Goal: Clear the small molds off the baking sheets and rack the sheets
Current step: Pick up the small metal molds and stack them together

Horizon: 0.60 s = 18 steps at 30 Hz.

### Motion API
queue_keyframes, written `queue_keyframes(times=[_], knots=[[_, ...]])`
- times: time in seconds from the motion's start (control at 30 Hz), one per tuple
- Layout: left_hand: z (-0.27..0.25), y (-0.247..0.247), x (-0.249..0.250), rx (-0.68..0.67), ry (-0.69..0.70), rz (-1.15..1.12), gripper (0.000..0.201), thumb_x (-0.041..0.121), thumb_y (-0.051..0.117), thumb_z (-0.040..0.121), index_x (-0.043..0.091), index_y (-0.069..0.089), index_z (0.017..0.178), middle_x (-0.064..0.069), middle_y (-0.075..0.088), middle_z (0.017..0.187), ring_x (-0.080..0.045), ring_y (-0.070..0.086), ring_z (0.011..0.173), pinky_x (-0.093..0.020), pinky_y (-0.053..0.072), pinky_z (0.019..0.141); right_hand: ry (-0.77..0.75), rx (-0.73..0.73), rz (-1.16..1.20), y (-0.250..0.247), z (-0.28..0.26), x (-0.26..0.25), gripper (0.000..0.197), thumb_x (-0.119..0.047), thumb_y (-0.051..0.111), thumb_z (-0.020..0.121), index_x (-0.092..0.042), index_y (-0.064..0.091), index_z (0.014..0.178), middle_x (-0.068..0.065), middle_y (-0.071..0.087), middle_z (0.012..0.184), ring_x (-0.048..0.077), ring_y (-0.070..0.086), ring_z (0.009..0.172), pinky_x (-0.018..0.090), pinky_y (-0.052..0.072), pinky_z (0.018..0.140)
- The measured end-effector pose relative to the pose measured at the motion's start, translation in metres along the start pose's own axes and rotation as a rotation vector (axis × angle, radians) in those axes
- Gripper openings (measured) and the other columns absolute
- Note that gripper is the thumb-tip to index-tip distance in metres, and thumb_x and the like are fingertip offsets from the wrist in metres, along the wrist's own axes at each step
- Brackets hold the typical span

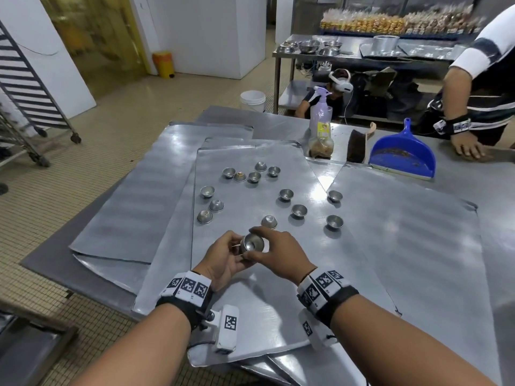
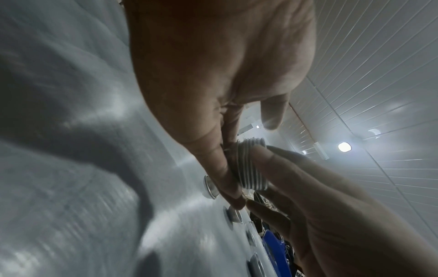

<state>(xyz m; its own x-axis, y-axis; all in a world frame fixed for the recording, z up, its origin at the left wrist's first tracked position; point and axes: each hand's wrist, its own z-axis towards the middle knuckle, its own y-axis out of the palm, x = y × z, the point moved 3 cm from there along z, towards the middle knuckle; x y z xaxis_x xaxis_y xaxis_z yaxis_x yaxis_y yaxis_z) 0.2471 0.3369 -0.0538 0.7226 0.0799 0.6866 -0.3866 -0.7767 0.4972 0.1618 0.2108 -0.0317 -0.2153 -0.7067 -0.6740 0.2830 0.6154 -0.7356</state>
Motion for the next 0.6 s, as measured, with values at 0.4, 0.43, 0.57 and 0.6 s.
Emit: queue_keyframes(times=[0.4,0.43,0.57,0.6], knots=[[0.019,0.014,-0.001,-0.026,0.018,0.206,0.013,-0.007,0.053,0.090,-0.011,0.063,0.098,-0.026,0.067,0.094,-0.045,0.071,0.098,-0.039,0.059,0.087,0.342,0.095,-0.186,-0.057,0.009,0.104,0.042,-0.044,0.056,0.095,-0.020,0.063,0.128,0.006,0.062,0.132,0.023,0.061,0.113,0.038,0.050,0.096],[0.021,0.015,-0.002,-0.021,0.016,0.209,0.013,-0.007,0.053,0.090,-0.011,0.063,0.097,-0.026,0.067,0.093,-0.044,0.071,0.096,-0.040,0.058,0.087,0.386,0.097,-0.231,-0.065,0.012,0.117,0.040,-0.041,0.055,0.094,-0.020,0.063,0.128,0.008,0.060,0.132,0.025,0.059,0.115,0.039,0.050,0.096],[0.030,0.020,-0.008,-0.003,-0.013,0.204,0.012,-0.006,0.054,0.090,-0.009,0.063,0.097,-0.024,0.066,0.089,-0.040,0.072,0.090,-0.041,0.058,0.085,0.500,0.084,-0.310,-0.086,0.025,0.157,0.038,-0.033,0.053,0.092,-0.020,0.061,0.127,0.011,0.057,0.132,0.033,0.052,0.120,0.043,0.048,0.096],[0.030,0.022,-0.010,0.003,-0.026,0.200,0.011,-0.005,0.054,0.090,-0.008,0.062,0.098,-0.024,0.066,0.088,-0.039,0.072,0.090,-0.041,0.058,0.084,0.512,0.063,-0.312,-0.088,0.028,0.164,0.041,-0.033,0.053,0.093,-0.020,0.057,0.131,0.011,0.055,0.135,0.034,0.050,0.123,0.043,0.046,0.098]])
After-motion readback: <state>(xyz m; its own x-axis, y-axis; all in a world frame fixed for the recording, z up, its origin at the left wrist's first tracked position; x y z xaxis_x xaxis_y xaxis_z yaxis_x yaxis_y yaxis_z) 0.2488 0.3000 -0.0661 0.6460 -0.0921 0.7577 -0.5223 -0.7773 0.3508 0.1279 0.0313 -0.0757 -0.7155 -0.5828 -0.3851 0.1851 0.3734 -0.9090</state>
